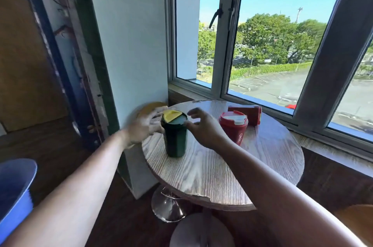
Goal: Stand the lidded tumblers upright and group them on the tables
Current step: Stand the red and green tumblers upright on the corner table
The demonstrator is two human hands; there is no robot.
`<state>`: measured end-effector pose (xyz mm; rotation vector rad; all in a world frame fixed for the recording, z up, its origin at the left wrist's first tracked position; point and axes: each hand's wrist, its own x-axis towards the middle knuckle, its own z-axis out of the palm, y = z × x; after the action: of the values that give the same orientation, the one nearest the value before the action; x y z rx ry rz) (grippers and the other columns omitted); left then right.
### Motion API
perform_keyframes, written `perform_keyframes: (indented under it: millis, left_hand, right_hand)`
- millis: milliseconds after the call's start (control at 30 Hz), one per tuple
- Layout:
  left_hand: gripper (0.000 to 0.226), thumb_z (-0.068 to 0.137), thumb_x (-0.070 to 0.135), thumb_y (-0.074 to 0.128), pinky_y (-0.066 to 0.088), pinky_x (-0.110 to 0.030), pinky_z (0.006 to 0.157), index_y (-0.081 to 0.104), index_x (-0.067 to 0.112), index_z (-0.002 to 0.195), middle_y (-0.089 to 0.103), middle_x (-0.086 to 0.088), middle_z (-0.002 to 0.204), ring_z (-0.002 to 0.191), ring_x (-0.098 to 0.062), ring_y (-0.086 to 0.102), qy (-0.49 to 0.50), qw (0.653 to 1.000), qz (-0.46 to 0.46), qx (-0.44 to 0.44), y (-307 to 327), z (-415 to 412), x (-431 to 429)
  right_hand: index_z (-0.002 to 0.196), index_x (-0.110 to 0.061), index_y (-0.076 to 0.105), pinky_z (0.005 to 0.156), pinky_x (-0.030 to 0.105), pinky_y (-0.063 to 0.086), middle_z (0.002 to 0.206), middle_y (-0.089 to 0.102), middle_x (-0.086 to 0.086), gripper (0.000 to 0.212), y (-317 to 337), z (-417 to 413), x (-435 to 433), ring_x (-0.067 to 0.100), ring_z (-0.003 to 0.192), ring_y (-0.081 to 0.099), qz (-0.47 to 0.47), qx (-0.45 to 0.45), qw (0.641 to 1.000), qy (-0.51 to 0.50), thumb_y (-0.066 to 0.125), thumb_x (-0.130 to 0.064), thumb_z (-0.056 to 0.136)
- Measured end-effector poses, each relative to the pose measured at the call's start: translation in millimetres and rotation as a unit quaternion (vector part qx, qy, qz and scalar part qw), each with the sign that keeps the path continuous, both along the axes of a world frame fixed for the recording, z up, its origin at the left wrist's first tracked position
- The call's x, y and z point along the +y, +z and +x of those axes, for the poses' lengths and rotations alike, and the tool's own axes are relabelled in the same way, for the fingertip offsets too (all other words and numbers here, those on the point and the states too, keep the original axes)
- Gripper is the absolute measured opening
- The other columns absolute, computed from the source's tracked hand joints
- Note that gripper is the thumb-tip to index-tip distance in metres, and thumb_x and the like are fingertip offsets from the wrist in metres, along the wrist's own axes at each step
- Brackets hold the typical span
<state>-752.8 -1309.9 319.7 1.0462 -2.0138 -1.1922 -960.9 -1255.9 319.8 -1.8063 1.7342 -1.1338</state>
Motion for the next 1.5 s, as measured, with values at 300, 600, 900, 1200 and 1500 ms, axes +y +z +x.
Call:
perform_keyframes:
  millis: [300,600,900,1200,1500]
  left_hand:
    - [0.068,0.085,0.007,0.078,0.046,-0.009,0.092,0.045,0.028,0.140,0.044,0.001,0.144,0.129,-0.014,0.050,-0.040,0.999,-0.020,-0.006,-19.5,-0.7,-26.0]
    - [0.063,0.054,0.059,0.089,0.058,-0.047,0.093,0.061,0.040,0.106,0.064,0.001,0.125,0.112,-0.021,0.066,0.022,0.991,-0.129,0.041,-8.9,-28.8,-37.0]
    - [0.052,0.072,0.032,0.088,0.051,-0.022,0.073,0.054,0.023,0.111,0.054,-0.008,0.125,0.108,-0.027,0.061,0.063,0.978,-0.199,0.026,-11.3,-93.0,-52.7]
    - [0.052,0.066,0.049,0.088,0.049,-0.034,0.085,0.051,0.035,0.100,0.056,-0.004,0.127,0.106,-0.025,0.060,0.078,0.974,-0.208,-0.033,-25.9,-126.4,-65.8]
    - [0.061,0.060,0.065,0.081,0.053,-0.043,0.094,0.051,0.035,0.103,0.056,-0.004,0.122,0.111,-0.025,0.058,0.077,0.975,-0.206,-0.022,-35.9,-136.0,-65.2]
  right_hand:
    - [0.124,-0.017,0.060,0.052,0.006,0.038,0.127,0.065,0.004,0.033,-8.5,16.8,3.4,0.008,0.088,0.062,0.010,-0.056,0.997,-0.044,0.062,-0.028,0.094]
    - [0.119,-0.022,0.063,0.069,0.022,0.050,0.120,0.070,0.006,0.028,14.0,-3.7,0.4,0.015,0.103,0.067,-0.001,-0.024,0.998,-0.051,0.059,-0.033,0.095]
    - [0.106,-0.021,0.068,0.079,0.023,0.041,0.118,0.066,0.000,0.019,25.4,-87.0,-3.8,0.014,0.102,0.065,-0.093,0.066,0.985,-0.131,0.063,-0.029,0.090]
    - [0.095,-0.019,0.065,0.070,0.027,0.047,0.096,0.070,0.001,0.004,-0.8,-144.1,-8.7,0.018,0.092,0.067,-0.035,-0.058,0.987,-0.145,0.063,-0.019,0.092]
    - [0.096,-0.020,0.068,0.086,0.034,0.053,0.096,0.069,-0.005,0.008,-18.0,-148.9,-15.9,0.013,0.094,0.065,-0.026,-0.097,0.987,-0.125,0.060,-0.022,0.093]
